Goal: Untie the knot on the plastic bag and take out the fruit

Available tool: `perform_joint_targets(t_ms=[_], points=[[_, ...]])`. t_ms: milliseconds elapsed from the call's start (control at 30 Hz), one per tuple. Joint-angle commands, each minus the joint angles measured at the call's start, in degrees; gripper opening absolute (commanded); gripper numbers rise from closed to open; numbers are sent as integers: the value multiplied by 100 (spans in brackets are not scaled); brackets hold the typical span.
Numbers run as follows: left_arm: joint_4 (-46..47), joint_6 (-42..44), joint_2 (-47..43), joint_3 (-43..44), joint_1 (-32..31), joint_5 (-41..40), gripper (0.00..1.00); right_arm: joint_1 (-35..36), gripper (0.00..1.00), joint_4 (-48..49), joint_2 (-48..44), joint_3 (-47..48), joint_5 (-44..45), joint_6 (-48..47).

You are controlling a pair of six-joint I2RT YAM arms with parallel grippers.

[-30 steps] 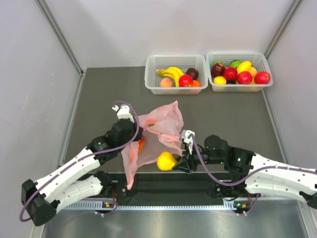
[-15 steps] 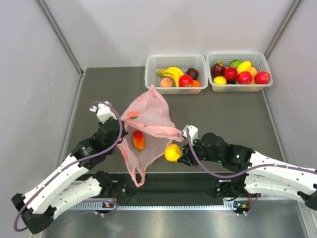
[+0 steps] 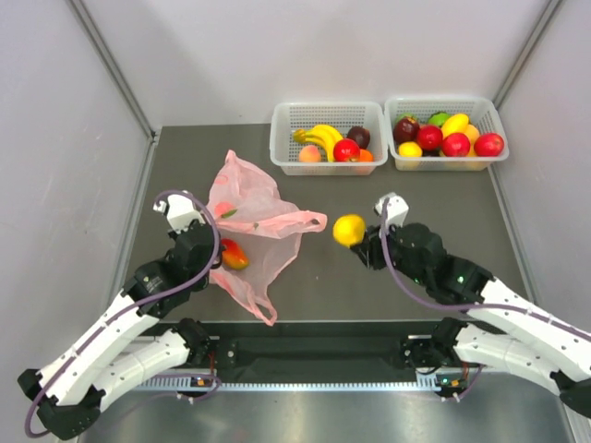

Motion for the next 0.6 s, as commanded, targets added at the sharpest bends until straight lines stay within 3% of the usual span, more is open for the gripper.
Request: perform_joint_targets(t_ms=[0, 67, 167, 367, 567], points=[[249, 183, 18, -8, 9, 164, 0, -618, 0, 559, 707, 724, 973, -101], [380, 306, 44, -17, 9, 288, 0, -1154, 0, 858, 1139, 1066, 843, -155], [504, 428, 88, -17, 9, 604, 0, -1622, 0, 1473, 2568, 1769, 517, -443], [627, 508, -17, -52, 9, 1105, 0, -2106, 0, 2055, 4383, 3430, 753, -840], [855, 560, -70, -236, 0, 1684, 0, -2642, 0, 1346, 6290, 5697, 482, -875]])
